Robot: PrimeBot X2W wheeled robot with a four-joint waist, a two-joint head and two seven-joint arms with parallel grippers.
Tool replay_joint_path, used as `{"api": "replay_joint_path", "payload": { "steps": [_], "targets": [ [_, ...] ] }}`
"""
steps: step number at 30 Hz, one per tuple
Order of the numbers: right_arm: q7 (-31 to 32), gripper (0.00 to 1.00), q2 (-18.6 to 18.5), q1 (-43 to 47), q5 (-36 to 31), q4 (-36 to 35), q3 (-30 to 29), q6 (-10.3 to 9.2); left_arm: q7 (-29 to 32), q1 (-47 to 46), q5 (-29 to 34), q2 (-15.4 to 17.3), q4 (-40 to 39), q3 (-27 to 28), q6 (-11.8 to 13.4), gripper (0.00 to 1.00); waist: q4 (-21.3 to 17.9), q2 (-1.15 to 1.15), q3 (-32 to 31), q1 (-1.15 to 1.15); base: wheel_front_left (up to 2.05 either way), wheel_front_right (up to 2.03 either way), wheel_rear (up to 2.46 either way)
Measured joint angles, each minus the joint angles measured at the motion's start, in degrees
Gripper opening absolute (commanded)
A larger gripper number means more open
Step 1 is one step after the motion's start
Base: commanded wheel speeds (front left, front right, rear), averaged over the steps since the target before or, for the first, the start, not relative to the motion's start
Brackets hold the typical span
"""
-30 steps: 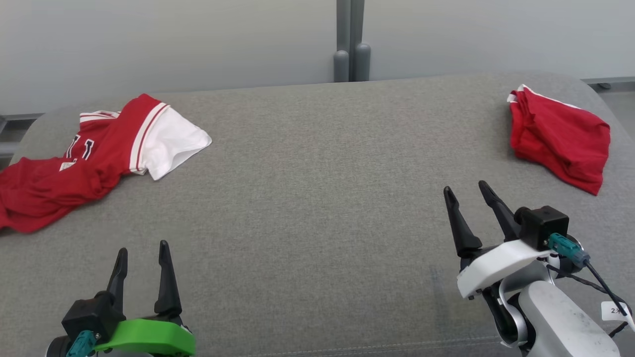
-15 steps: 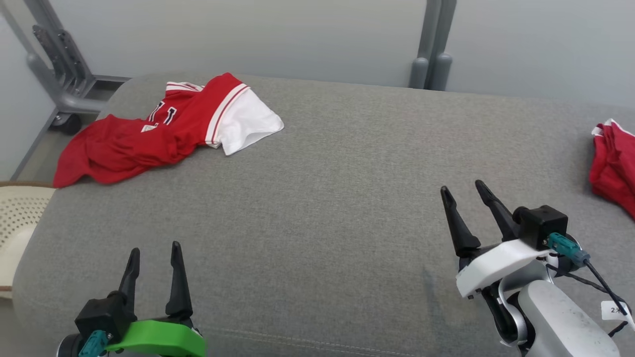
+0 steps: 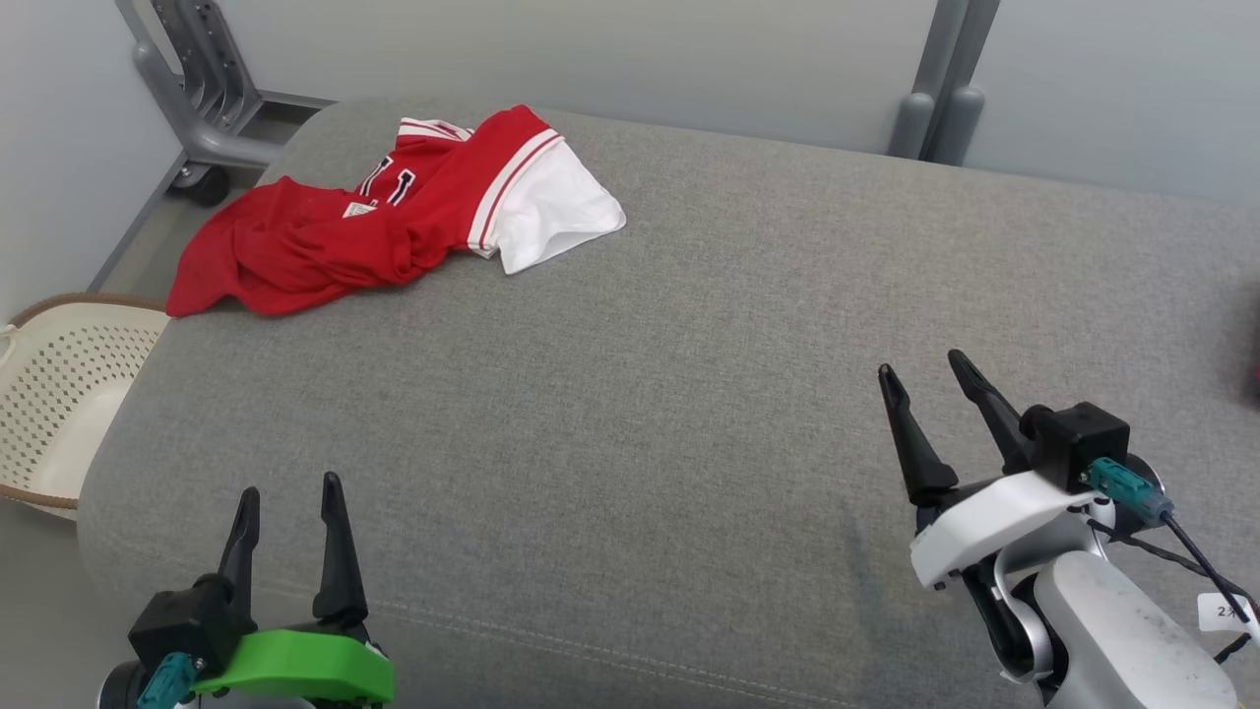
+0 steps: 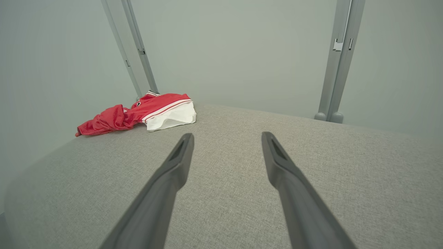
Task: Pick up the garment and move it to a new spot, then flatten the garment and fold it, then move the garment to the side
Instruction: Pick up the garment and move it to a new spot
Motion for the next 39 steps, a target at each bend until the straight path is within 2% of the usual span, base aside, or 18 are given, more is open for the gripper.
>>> {"api": "replay_joint_path", "payload": {
  "steps": [6,13,24,35,39],
  "targets": [
    [1.26,1.0,-1.93,-2.26,-1.02,-2.0,-1.04,-0.02,0.0,-5.43,-0.07,-0.07,0.81,-1.05,0.0,1.0,-0.55,0.0,2.94,0.0,0.0,0.0,0.0],
    [3.2,1.0,-4.22,-7.54,-2.97,-5.42,-1.63,-0.07,2.59,-19.74,1.24,-0.13,5.01,-0.14,0.0,1.0,-1.71,0.0,7.42,0.0,0.0,0.0,0.0],
    [5.92,1.0,-5.41,-15.31,-4.68,-10.55,-1.8,0.0,9.9,-38.04,2.44,1.24,15.86,8.59,0.0,1.0,-6.25,0.0,13.64,0.0,0.0,0.0,0.0],
    [8.09,1.0,-6.22,-20.06,-5.24,-15.03,-2.34,0.1,16.5,-51.58,7.45,2.13,27.32,14.77,0.0,1.0,-12.86,0.0,21.34,0.0,0.0,0.0,0.0],
    [8.67,1.0,-6.72,-21.18,-5.41,-16.23,-2.63,0.2,18.48,-54.84,10.92,3.97,31.29,16.72,0.0,1.0,-14.9,0.0,24.47,0.0,0.0,0.0,0.0]
  ]
}}
